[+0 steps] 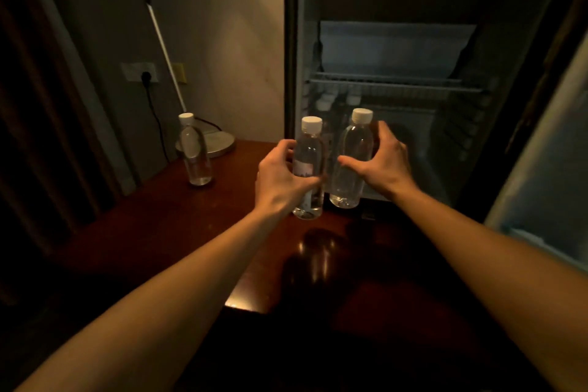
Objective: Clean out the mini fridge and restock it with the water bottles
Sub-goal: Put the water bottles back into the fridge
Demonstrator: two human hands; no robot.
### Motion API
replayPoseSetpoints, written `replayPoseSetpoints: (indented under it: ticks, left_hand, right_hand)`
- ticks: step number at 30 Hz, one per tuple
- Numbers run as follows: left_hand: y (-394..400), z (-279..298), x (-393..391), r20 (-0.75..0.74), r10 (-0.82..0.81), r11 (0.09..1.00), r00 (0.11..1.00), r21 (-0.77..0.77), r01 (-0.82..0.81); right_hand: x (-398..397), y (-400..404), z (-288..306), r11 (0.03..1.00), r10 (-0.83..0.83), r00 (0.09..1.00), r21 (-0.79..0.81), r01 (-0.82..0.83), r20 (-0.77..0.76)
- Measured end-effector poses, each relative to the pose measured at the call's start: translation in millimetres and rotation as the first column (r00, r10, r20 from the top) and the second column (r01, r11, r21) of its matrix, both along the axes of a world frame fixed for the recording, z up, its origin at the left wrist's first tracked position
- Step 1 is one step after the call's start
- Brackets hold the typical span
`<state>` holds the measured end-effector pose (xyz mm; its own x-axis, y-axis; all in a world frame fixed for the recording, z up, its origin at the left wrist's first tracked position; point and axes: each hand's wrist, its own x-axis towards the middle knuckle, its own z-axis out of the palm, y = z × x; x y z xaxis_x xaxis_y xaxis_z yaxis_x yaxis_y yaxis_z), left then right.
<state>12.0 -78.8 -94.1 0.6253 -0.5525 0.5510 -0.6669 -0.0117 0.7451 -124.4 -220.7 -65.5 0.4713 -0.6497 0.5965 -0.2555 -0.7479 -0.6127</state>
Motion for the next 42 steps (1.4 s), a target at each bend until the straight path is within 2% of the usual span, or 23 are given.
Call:
replayPoseSetpoints:
  ticks: [4,9,20,27,30,39,42]
  left_hand:
    - [-46.7,4.6,-18.8,0.045,-0.044,0.999,0.998,0.007,0.043]
    - [-87.1,2.5,-19.0,-0.005,-0.029,0.999,1.000,-0.034,0.029]
    - [-110.8,-17.8,8.8,0.046,0.083,0.993,0.995,-0.088,-0.079]
    - [-99.2,-15.9,2.3,0.094,0.073,0.993,0.993,-0.096,-0.064]
    - [-95.7,-11.8,-5.7,0.111,0.048,0.997,0.993,-0.067,-0.041]
    - [-106.1,-3.8,-37.8,0.103,-0.017,0.998,0.995,-0.061,0.023]
    - [-121.4,-0.4,-46.6,0.085,-0.046,0.998,0.995,-0.031,0.049]
  right_hand:
    - [-9.0,-41.4,9.8,0.993,-0.036,0.999,0.115,0.031,0.038]
    - [17.0,-80.9,5.8,0.970,0.063,0.997,0.234,-0.072,0.046]
    - [59.2,-109.3,-19.7,0.951,0.267,0.959,0.133,-0.278,0.095]
    - [59.2,-105.4,-24.4,0.916,0.277,0.950,0.258,-0.306,0.146]
    - [52.3,-100.2,-23.9,0.889,0.257,0.949,0.341,-0.306,0.181]
    - [17.5,-111.9,-24.7,0.773,0.080,0.984,0.614,-0.161,0.157]
    - [7.5,-114.5,-27.6,0.732,0.043,0.968,0.652,-0.198,0.246]
